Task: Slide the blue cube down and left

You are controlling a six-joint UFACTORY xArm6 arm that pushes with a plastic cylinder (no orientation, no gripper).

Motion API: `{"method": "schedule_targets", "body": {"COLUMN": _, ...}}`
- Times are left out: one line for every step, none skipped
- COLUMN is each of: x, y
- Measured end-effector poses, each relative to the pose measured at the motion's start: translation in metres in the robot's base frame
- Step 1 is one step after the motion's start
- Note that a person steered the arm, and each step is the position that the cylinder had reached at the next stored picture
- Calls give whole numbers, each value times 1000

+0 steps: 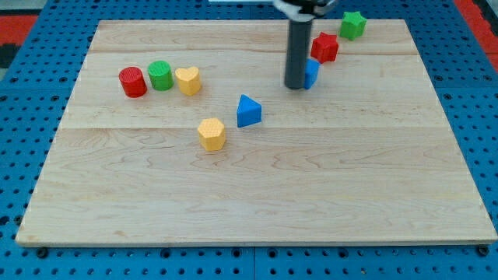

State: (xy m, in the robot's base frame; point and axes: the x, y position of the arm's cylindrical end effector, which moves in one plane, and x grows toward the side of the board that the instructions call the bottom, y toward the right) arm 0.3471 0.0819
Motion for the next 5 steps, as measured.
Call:
{"method": "schedule_targets", "body": {"x": 17, "y": -2}}
{"method": "schedule_targets", "body": {"x": 28, "y": 70}}
{"method": "schedule_targets", "body": {"x": -23, "y": 102}}
{"method": "schedule_targets", "body": {"x": -43, "y": 76}}
{"method": "schedule_targets", "body": {"x": -34, "y": 22}}
